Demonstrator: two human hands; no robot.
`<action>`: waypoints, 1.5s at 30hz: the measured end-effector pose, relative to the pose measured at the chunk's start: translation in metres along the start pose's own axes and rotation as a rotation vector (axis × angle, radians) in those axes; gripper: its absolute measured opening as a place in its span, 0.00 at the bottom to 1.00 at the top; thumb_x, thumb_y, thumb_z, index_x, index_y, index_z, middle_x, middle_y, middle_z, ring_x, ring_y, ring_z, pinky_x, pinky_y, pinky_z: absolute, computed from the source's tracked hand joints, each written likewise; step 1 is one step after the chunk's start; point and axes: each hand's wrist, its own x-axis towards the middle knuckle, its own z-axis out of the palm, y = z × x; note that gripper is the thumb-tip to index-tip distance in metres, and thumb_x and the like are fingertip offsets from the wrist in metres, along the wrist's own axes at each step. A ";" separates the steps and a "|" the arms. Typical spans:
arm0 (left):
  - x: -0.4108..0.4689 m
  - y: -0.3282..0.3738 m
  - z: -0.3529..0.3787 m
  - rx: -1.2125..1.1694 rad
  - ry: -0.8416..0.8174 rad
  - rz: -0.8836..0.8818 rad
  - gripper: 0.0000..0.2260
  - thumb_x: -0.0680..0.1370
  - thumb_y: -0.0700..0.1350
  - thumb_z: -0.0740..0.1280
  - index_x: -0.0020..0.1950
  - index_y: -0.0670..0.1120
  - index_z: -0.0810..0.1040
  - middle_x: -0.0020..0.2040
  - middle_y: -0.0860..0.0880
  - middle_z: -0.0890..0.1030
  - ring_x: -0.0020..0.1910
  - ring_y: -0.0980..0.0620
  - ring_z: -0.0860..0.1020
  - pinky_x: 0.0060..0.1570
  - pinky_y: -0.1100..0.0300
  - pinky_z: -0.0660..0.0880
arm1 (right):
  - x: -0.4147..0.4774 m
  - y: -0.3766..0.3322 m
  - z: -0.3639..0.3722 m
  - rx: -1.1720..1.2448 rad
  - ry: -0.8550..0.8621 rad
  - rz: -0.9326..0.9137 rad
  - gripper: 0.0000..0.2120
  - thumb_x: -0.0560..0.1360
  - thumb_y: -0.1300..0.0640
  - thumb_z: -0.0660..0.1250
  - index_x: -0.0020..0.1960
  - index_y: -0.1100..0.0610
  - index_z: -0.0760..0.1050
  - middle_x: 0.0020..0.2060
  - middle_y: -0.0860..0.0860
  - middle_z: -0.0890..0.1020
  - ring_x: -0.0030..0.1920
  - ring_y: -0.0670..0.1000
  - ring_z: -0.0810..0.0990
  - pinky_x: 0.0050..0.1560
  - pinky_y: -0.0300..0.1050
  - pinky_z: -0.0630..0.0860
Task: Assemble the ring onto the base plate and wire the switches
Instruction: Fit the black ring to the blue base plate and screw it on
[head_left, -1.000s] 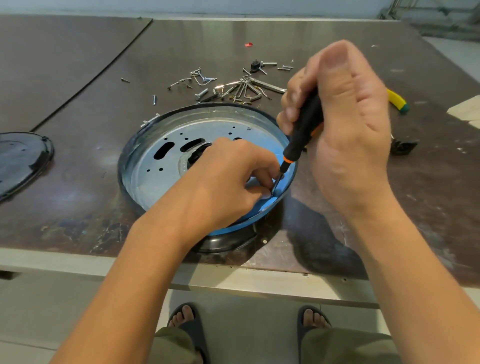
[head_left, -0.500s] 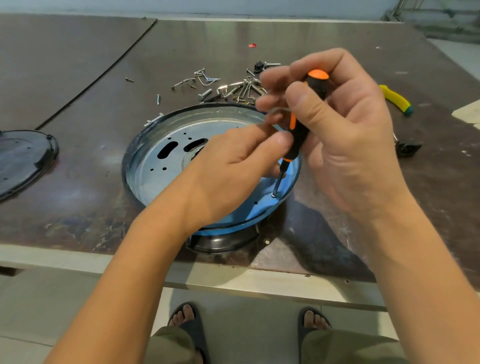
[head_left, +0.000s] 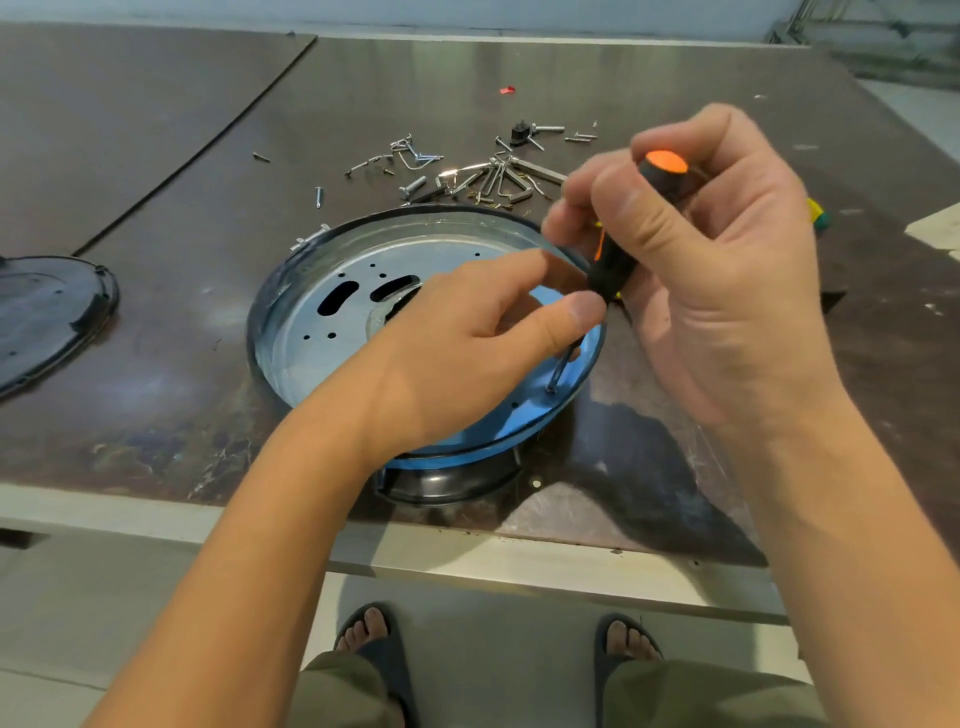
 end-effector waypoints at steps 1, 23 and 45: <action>0.000 0.000 0.000 0.029 -0.001 0.009 0.14 0.79 0.56 0.63 0.57 0.49 0.80 0.46 0.45 0.84 0.45 0.45 0.81 0.49 0.47 0.77 | 0.000 0.000 0.000 -0.009 -0.014 0.002 0.10 0.75 0.67 0.68 0.49 0.59 0.68 0.39 0.58 0.78 0.38 0.57 0.78 0.43 0.55 0.77; -0.002 -0.002 -0.003 0.192 -0.049 0.013 0.11 0.84 0.48 0.60 0.55 0.45 0.80 0.46 0.52 0.84 0.48 0.54 0.80 0.52 0.50 0.74 | -0.001 -0.002 -0.006 0.008 -0.132 0.048 0.14 0.84 0.61 0.53 0.56 0.65 0.76 0.45 0.55 0.78 0.47 0.54 0.76 0.56 0.55 0.76; -0.003 0.001 -0.004 0.100 -0.098 0.002 0.20 0.81 0.55 0.56 0.59 0.43 0.78 0.51 0.46 0.83 0.53 0.46 0.80 0.58 0.45 0.75 | 0.001 -0.002 -0.002 0.131 -0.065 0.108 0.06 0.77 0.58 0.66 0.49 0.59 0.71 0.37 0.54 0.77 0.36 0.51 0.76 0.48 0.50 0.77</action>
